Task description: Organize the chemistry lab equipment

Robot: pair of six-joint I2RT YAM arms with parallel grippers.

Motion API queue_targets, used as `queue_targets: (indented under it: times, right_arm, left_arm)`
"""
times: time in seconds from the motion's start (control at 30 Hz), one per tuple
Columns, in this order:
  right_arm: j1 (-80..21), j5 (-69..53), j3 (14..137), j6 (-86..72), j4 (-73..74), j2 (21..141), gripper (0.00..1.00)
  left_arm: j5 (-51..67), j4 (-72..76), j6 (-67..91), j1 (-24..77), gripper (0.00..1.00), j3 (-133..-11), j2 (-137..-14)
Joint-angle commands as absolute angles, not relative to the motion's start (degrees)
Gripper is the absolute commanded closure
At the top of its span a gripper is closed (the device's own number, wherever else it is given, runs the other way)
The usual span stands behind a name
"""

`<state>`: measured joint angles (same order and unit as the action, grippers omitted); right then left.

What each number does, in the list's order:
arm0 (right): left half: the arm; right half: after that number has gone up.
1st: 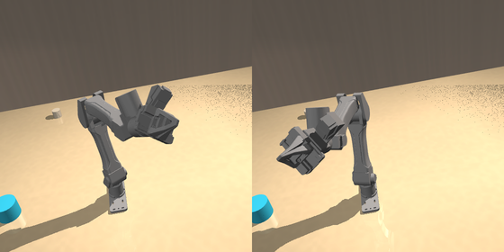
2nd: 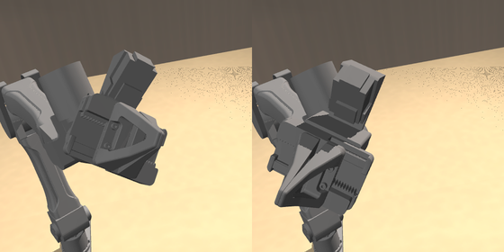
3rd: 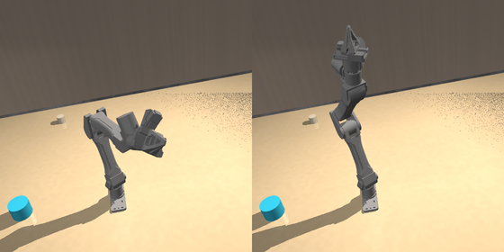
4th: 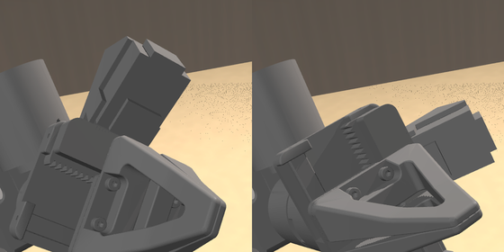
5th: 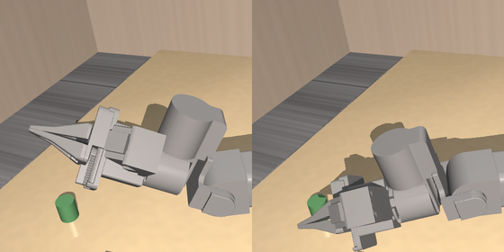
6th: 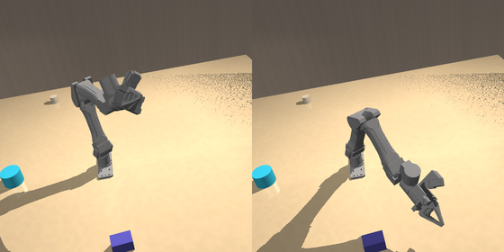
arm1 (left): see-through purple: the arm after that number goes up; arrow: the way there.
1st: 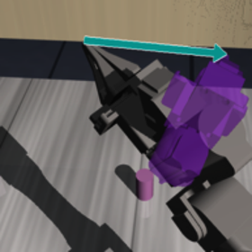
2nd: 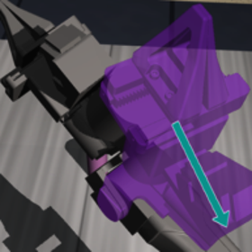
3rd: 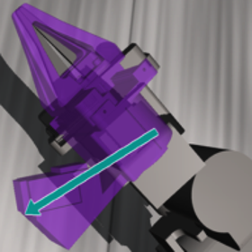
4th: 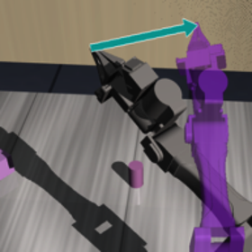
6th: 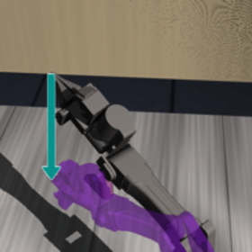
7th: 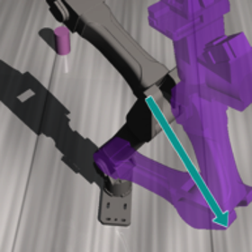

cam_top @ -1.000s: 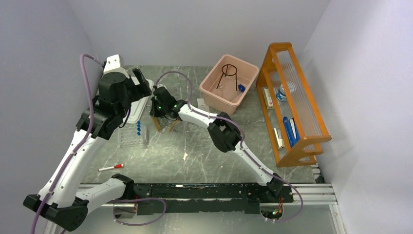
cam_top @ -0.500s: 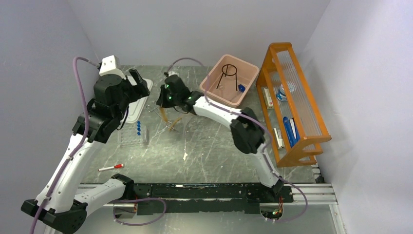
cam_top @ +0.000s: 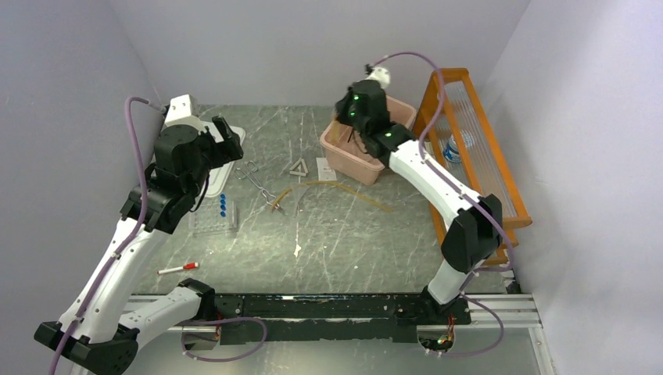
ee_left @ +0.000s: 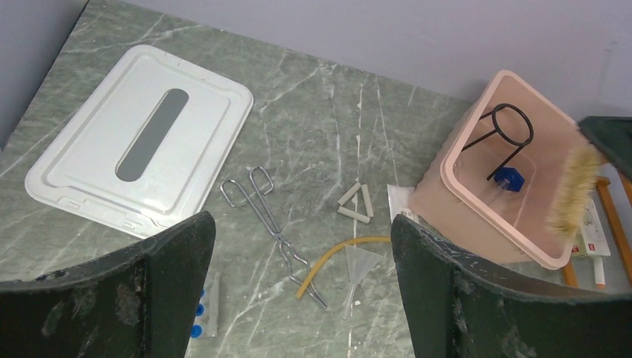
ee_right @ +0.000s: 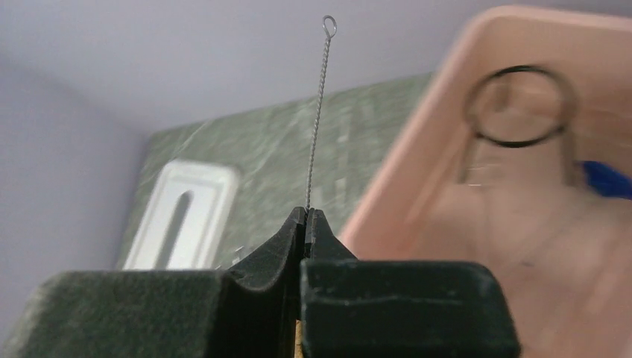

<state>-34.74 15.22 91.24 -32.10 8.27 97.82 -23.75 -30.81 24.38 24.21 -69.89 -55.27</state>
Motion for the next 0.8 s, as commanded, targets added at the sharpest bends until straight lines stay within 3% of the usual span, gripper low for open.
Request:
queue_targets:
  times: [0.0,0.27,0.77]
  right_arm:
    - [-29.17,25.07,89.39,-32.92,15.21,94.56,1.00]
    - [-23.34,30.94,86.83,-35.15,20.70,97.06,1.00]
    - [-21.95,35.27,89.28,-33.93,20.10,111.93,1.00]
  left_arm:
    - [-22.32,-26.52,23.82,24.26,0.09,-68.49,-54.20]
    - [-21.03,-27.15,23.45,24.26,0.09,-68.89,-55.19]
    - [-20.65,-28.04,23.48,24.26,0.09,-68.77,-55.27]
